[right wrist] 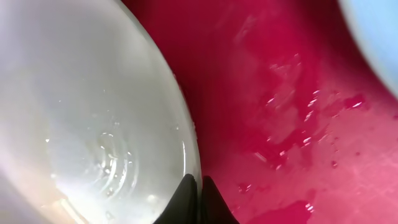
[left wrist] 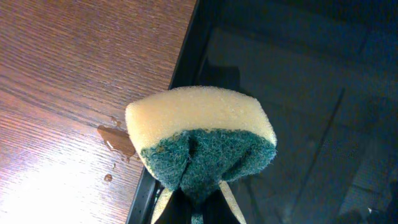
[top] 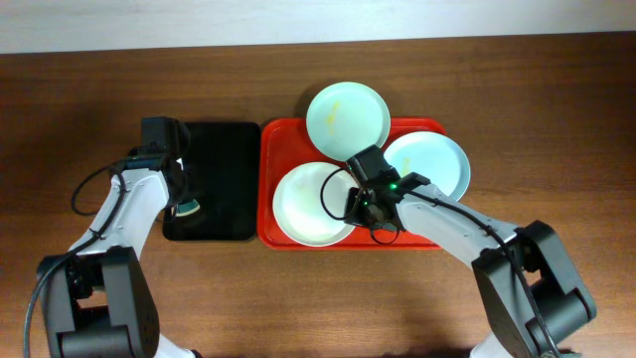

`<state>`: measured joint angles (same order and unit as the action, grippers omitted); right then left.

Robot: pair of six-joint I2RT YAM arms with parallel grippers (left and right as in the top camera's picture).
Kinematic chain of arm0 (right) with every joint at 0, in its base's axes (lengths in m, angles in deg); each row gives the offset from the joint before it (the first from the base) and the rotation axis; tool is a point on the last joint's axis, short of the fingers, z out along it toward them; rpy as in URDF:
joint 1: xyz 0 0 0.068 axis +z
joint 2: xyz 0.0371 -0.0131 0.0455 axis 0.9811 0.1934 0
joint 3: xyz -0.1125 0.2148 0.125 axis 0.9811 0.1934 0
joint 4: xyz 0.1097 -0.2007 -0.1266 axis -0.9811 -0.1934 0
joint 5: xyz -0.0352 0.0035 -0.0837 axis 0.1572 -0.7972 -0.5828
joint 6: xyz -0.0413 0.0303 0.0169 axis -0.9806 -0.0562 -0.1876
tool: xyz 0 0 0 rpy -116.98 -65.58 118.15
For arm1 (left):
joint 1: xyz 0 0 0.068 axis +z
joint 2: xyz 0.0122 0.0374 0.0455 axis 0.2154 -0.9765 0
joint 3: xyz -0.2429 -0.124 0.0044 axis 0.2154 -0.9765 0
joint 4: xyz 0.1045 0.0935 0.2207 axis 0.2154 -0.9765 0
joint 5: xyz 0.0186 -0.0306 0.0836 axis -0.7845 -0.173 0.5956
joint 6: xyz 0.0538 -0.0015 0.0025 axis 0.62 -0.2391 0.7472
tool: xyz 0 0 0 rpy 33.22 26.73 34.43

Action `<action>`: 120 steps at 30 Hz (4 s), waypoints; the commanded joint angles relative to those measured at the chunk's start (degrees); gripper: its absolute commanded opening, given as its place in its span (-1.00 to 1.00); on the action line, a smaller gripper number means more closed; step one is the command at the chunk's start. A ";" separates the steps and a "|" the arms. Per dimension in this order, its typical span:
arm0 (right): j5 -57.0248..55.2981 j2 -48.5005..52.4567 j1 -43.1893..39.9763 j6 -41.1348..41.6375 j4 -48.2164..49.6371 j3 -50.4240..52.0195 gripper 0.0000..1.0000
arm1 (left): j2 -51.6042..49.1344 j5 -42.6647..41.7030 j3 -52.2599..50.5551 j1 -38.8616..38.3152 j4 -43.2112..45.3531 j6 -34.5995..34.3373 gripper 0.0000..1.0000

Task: Clean dirty plates on tray and stack at the side
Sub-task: 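Lift the white plate with the right gripper and move it left, then swing the white plate with the right gripper to the table's right side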

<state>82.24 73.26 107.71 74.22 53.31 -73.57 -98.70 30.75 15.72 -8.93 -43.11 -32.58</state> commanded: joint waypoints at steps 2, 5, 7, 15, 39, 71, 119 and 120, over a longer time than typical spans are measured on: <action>5.38 -6.84 0.26 -0.20 -0.83 0.22 -0.92 | 0.26 -0.46 -0.44 0.15 0.39 0.94 -1.00; 5.35 -10.05 0.26 -0.20 -2.14 0.13 -0.92 | 0.26 -0.46 -0.44 0.15 0.37 0.94 -1.00; 5.38 -12.13 0.26 -0.20 -3.28 -0.17 -0.92 | 0.26 -0.46 -0.44 0.15 0.37 0.94 -1.00; 5.35 -14.51 0.28 -0.15 -7.52 -3.21 -0.92 | 0.26 -0.50 -0.44 0.15 0.35 0.94 -1.00; -17.49 7.93 9.60 -0.22 18.01 -20.74 -0.92 | 0.26 -8.20 -0.44 0.15 1.75 5.42 -1.00; -39.34 15.69 20.11 -81.42 71.17 -20.92 -0.92 | 0.26 -8.41 -0.50 0.15 1.75 5.38 -1.00; -43.85 9.14 18.51 -32.11 37.64 -20.90 -0.92 | 0.26 -8.44 -0.52 -0.09 1.75 5.38 -1.00; -41.22 8.07 17.70 -29.55 35.52 -20.90 -0.92 | 0.26 -8.44 -0.52 -0.09 1.75 5.38 -0.99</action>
<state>33.41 87.36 127.55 34.64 92.04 -93.85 -98.70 22.94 15.72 -8.93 -41.49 -28.10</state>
